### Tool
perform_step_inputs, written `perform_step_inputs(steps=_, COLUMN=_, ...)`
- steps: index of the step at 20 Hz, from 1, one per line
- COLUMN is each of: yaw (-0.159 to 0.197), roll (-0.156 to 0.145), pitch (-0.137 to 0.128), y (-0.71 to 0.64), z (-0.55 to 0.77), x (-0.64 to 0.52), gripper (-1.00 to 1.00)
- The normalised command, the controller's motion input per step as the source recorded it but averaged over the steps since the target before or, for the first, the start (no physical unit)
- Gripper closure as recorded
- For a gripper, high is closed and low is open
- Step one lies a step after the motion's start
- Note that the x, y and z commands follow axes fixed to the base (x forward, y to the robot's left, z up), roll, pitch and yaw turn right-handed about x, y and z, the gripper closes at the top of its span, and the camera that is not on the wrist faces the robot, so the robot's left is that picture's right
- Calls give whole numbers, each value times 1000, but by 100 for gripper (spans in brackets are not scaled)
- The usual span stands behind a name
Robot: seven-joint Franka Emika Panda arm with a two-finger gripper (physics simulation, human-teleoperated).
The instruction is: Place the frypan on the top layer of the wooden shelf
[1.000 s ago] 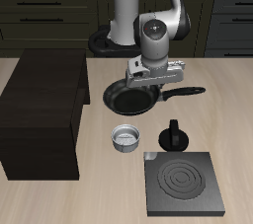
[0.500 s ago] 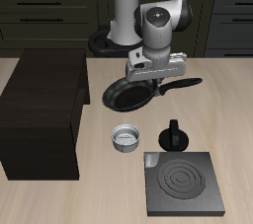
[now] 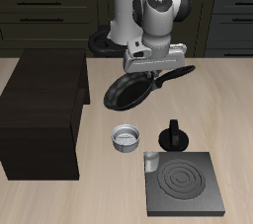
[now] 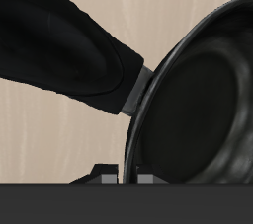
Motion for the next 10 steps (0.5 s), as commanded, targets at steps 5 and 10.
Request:
perform_step_inputs(steps=5, yaw=12, roll=-31, pitch=-39, y=-88, z=261, x=-27, gripper=100)
perform_step_inputs(steps=10, yaw=5, roll=-24, pitch=-42, y=-82, z=297, x=-42, gripper=100)
